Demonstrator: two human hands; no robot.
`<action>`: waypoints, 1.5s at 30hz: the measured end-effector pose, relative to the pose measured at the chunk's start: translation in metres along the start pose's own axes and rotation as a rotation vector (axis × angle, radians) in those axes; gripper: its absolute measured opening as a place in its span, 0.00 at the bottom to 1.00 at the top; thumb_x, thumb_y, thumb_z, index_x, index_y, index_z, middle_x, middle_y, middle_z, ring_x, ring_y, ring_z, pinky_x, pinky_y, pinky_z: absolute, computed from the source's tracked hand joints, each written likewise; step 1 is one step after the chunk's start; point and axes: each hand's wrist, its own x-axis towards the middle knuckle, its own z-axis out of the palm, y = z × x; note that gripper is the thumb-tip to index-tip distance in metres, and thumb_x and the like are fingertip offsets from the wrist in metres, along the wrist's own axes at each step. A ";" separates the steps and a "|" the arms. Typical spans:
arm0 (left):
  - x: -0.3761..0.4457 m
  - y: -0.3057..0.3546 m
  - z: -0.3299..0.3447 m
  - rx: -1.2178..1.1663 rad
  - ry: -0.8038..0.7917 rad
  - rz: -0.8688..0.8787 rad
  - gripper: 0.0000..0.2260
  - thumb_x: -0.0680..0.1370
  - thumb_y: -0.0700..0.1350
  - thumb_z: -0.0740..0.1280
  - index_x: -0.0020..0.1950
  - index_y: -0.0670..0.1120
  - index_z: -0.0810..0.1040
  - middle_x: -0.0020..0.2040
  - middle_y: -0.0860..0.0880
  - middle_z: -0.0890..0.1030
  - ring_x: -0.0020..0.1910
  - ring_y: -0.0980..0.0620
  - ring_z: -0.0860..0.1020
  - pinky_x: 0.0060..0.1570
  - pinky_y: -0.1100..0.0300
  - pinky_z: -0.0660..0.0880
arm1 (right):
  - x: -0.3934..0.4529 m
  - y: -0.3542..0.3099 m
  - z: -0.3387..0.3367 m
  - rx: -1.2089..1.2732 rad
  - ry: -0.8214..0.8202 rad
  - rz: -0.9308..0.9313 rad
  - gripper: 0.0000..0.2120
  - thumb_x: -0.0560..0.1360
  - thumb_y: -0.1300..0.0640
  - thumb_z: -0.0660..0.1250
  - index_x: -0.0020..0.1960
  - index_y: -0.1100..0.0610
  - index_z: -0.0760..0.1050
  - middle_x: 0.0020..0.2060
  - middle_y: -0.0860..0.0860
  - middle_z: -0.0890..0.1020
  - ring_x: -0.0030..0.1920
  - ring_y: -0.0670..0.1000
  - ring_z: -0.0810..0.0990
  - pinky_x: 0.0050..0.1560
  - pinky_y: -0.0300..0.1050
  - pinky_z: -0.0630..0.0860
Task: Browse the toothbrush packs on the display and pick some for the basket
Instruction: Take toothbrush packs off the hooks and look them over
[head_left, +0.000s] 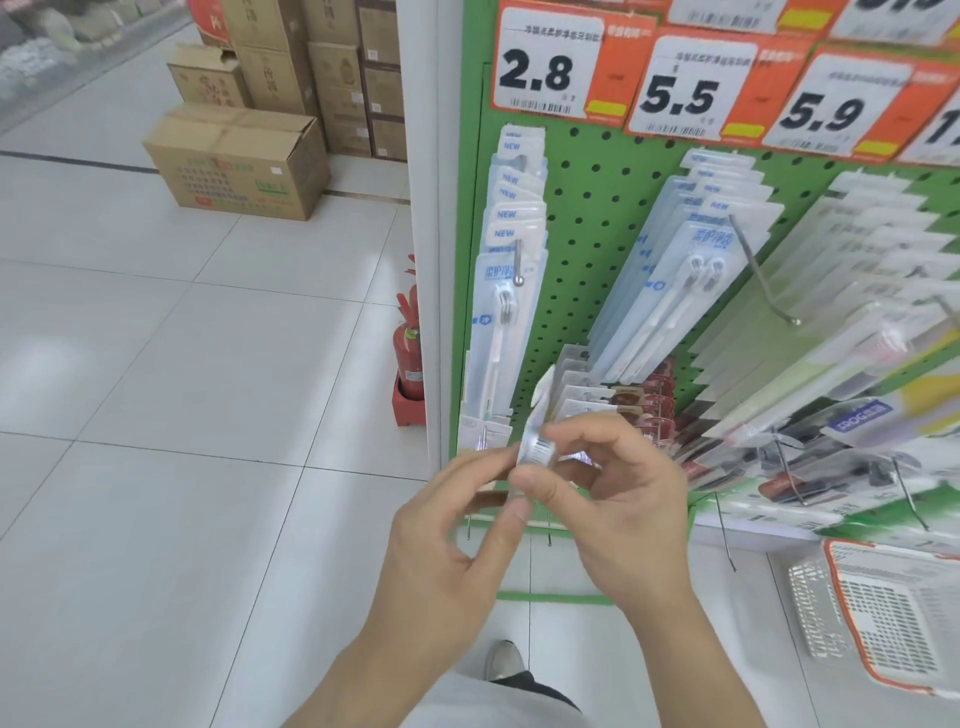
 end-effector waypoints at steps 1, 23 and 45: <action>0.002 0.005 0.000 -0.034 0.038 -0.008 0.08 0.80 0.45 0.70 0.59 0.51 0.83 0.55 0.55 0.85 0.55 0.53 0.84 0.54 0.63 0.78 | 0.001 -0.002 0.000 -0.014 -0.017 -0.032 0.14 0.66 0.62 0.81 0.48 0.48 0.85 0.42 0.48 0.82 0.41 0.49 0.81 0.42 0.37 0.77; 0.042 0.043 -0.010 -0.276 0.189 0.028 0.09 0.78 0.40 0.67 0.56 0.44 0.83 0.50 0.51 0.87 0.50 0.50 0.86 0.52 0.56 0.82 | 0.028 -0.034 0.023 -0.380 0.122 -0.460 0.17 0.74 0.54 0.75 0.61 0.56 0.81 0.57 0.52 0.80 0.50 0.52 0.82 0.48 0.41 0.79; 0.147 0.057 -0.038 -0.047 -0.223 0.343 0.20 0.82 0.47 0.61 0.75 0.53 0.69 0.78 0.51 0.67 0.79 0.48 0.62 0.76 0.40 0.60 | 0.060 -0.028 0.019 -0.477 0.129 -0.452 0.11 0.73 0.60 0.78 0.54 0.58 0.83 0.52 0.51 0.81 0.55 0.50 0.82 0.53 0.45 0.79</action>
